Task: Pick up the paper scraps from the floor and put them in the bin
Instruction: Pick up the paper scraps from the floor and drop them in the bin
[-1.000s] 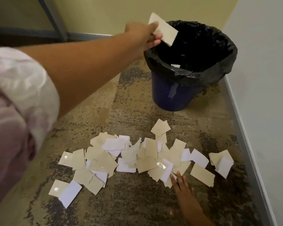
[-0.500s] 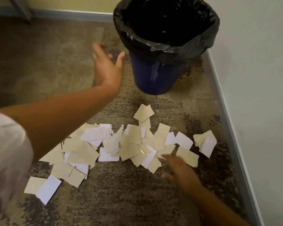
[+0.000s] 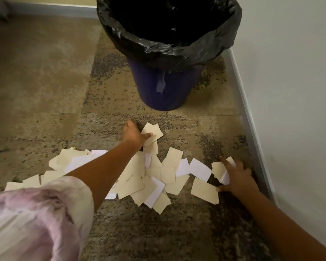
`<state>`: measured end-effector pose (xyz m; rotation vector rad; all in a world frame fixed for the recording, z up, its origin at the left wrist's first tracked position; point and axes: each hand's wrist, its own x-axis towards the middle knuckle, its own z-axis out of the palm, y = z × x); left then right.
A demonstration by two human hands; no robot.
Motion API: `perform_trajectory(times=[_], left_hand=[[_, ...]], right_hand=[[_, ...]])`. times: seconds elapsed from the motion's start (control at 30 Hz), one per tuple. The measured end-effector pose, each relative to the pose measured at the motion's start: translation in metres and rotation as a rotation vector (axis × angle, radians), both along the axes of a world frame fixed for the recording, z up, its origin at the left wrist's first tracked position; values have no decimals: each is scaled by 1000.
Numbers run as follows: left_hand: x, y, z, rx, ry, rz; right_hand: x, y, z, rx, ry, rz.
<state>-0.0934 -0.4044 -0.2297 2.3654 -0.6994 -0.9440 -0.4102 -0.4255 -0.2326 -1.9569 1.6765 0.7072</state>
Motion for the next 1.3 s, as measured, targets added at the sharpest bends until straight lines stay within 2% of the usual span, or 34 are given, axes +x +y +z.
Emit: perform_trajectory(times=[0.17, 0.37, 0.53, 0.67, 0.77, 0.9, 1.0, 1.13, 1.3], left_hand=[[-9, -14, -16, 126, -170, -45], [-22, -18, -23, 226, -174, -108], [-18, -11, -10, 134, -128, -225], [-22, 11, 10, 60, -230, -210], [-27, 30, 27, 17, -160, -193], [-27, 53, 59, 50, -164, -117], [-22, 59, 89, 60, -142, -35], [-9, 53, 127, -130, -69, -9], [-3, 41, 199, -532, -462, -158]], right_hand=[[-7, 7, -3, -41, -38, 9], [-10, 8, -5, -70, -57, -16], [-13, 12, -3, -67, -75, -24], [-8, 10, 2, -24, -33, -14], [-2, 11, 4, 11, -25, -30], [5, 26, 15, 85, -124, -85], [21, 48, 31, 70, -334, -235], [51, 68, 49, 37, -497, -405], [76, 76, 59, -8, -592, -525]])
